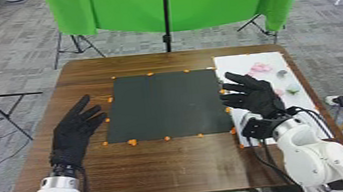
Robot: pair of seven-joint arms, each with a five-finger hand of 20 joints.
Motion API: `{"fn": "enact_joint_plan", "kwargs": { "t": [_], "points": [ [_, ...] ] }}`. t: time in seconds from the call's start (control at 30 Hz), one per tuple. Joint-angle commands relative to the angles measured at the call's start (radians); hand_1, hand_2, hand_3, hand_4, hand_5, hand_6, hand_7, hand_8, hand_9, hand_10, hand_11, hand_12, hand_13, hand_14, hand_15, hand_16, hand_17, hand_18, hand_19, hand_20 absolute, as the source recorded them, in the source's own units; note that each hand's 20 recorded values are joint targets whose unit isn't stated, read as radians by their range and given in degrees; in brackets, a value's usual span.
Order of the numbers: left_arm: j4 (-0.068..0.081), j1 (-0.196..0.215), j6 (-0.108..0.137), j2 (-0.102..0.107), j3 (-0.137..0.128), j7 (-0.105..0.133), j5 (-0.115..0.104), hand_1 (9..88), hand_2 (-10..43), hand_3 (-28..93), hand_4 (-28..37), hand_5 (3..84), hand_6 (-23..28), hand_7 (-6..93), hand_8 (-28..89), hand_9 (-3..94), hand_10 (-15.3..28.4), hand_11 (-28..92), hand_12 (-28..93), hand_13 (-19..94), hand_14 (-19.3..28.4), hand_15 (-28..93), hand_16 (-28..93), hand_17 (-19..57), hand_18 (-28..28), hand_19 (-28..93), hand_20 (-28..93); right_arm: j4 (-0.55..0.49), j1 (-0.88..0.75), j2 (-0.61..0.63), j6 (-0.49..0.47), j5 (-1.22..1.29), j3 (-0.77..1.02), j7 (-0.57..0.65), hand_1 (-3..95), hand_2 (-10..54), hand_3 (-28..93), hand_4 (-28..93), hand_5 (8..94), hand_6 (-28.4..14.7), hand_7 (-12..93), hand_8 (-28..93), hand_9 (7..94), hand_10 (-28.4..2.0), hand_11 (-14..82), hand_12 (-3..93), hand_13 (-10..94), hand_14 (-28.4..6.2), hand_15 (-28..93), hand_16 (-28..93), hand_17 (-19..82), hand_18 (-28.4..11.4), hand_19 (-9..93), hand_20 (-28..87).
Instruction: Arrange flowers
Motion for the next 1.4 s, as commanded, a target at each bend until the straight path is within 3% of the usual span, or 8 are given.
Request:
{"fn": "enact_joint_plan", "kwargs": {
  "t": [0.03,0.37,0.47,0.6,0.73,0.87,1.07,1.4],
  "points": [
    [-0.001,0.017,0.017,0.002,0.0,0.008,-0.008,27.1,9.0,73,-21.4,36.9,7.3,9.2,-8,36.0,18.4,25,13,27,25.2,50,-6,-8.3,25.5,49,17,-0.002,-0.006,0.003,-0.009,-0.009,0.007,-0.001,17.0,11.3,82,-28,47.6,2.9,15,-14,47.5,-13.8,12.0,13.1,38,-19.6,29,14,5,-23.2,50,22],
    [0.001,0.026,0.008,-0.005,-0.005,0.016,-0.005,26.6,8.7,73,-21.5,36.5,7.3,9.0,-8,35.2,18.5,25,13,26,25.0,50,-6,-8.4,25.5,49,16,-0.024,0.006,0.018,0.019,-0.08,-0.003,0.013,16.9,11.0,83,-28,47.5,2.8,15,-13,47.5,-13.8,11.9,13.1,38,-19.6,30,15,5,-23.4,52,23],
    [0.0,0.024,0.016,0.014,0.002,0.034,-0.017,26.5,8.7,73,-21.7,36.4,7.3,9.0,-8,35.1,18.6,25,13,26,25.1,50,-6,-8.5,25.5,49,16,-0.064,-0.009,0.05,0.04,-0.199,0.006,0.039,17.5,10.3,83,-28,47.1,1.9,15,-13,47.8,-14.3,12.5,13.3,40,-19.7,33,15,7,-23.5,57,25],
    [-0.001,0.023,0.016,0.017,-0.01,0.037,-0.016,26.5,8.7,73,-21.7,36.2,7.3,9.0,-8,35.1,18.7,25,13,26,25.1,50,-6,-8.5,25.5,49,16,-0.127,-0.019,0.079,0.088,-0.304,0.027,0.161,18.5,7.0,83,-28,45.9,0.3,15,-13,49.6,-15.7,15.0,13.7,43,-19.4,41,13,11,-24.5,63,27],
    [-0.01,0.027,0.021,0.03,-0.019,0.052,-0.015,26.5,8.6,73,-21.7,36.2,7.4,8.9,-8,35.0,18.8,25,13,26,25.2,50,-6,-8.5,25.5,49,16,-0.197,-0.018,0.159,0.204,-0.567,-0.014,0.388,23.4,3.5,83,-27,47.2,-2.7,16,-13,53.0,-17.4,23.4,13.7,48,-17.8,54,9,16,-24.4,72,28],
    [-0.022,0.041,0.029,0.042,-0.035,0.068,-0.017,26.6,8.6,73,-21.8,36.2,7.5,9.0,-8,35.0,18.9,25,13,26,25.2,50,-6,-8.5,25.5,49,16,-0.253,-0.049,0.19,0.131,-0.8,-0.002,0.628,26.7,0.9,81,-26,51.4,-5.4,17,-13,57.4,-19.1,35.8,15.2,53,-16.7,65,8,22,-23.9,81,28],
    [-0.026,0.051,0.029,0.04,-0.051,0.08,-0.02,26.5,8.5,74,-21.6,36.2,7.6,9.2,-8,35.1,18.8,26,13,26,25.3,51,-6,-8.5,25.6,50,16,-0.252,-0.042,0.22,-0.045,-1.047,-0.063,0.816,32.5,-4.0,79,-24,57.2,-8.7,15,-12,61.4,-20.6,48.4,17.0,59,-16.2,74,9,27,-25.9,89,28],
    [-0.027,0.051,0.029,0.044,-0.049,0.088,-0.018,26.7,8.2,74,-21.3,36.8,7.4,9.4,-8,35.5,19.0,26,13,26,25.5,52,-6,-8.5,25.7,50,16,-0.177,0.046,0.228,-0.234,-1.248,-0.243,0.887,37.5,-7.8,76,-23,65.6,-10.6,15,-11,67.6,-21.0,52.4,17.9,66,-15.3,77,11,33,-28.1,93,30]
  ]
}}
